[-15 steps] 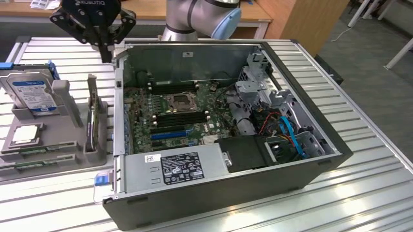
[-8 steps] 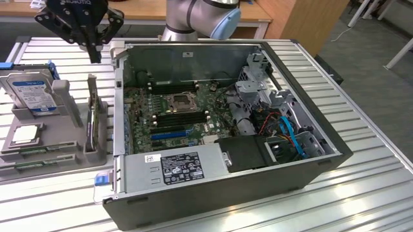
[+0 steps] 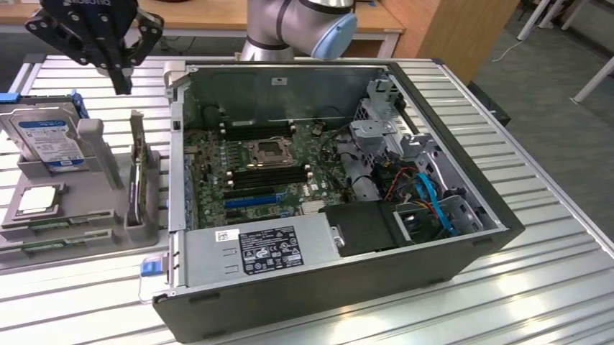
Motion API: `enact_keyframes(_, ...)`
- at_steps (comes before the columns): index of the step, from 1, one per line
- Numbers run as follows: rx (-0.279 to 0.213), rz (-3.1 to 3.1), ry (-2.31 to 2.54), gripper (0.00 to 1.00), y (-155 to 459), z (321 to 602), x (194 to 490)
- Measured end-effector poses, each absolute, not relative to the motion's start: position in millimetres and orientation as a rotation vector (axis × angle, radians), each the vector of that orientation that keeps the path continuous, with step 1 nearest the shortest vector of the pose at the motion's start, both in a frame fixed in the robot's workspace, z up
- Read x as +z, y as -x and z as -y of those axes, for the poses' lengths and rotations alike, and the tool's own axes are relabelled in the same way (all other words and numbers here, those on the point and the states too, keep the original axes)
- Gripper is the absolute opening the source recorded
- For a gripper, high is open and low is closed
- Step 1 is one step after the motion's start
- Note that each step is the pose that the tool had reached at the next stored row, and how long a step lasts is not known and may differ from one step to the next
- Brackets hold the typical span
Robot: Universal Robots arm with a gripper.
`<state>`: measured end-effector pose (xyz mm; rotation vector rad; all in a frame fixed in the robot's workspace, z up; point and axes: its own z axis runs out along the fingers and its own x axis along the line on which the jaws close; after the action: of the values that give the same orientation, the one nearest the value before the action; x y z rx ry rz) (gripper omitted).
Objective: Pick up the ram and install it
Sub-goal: 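Reach for the ram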
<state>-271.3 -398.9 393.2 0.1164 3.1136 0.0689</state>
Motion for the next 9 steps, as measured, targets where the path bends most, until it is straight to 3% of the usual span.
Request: enact_keyframes(9,0.069,-3.114,-0.116,0.1,295,399,393)
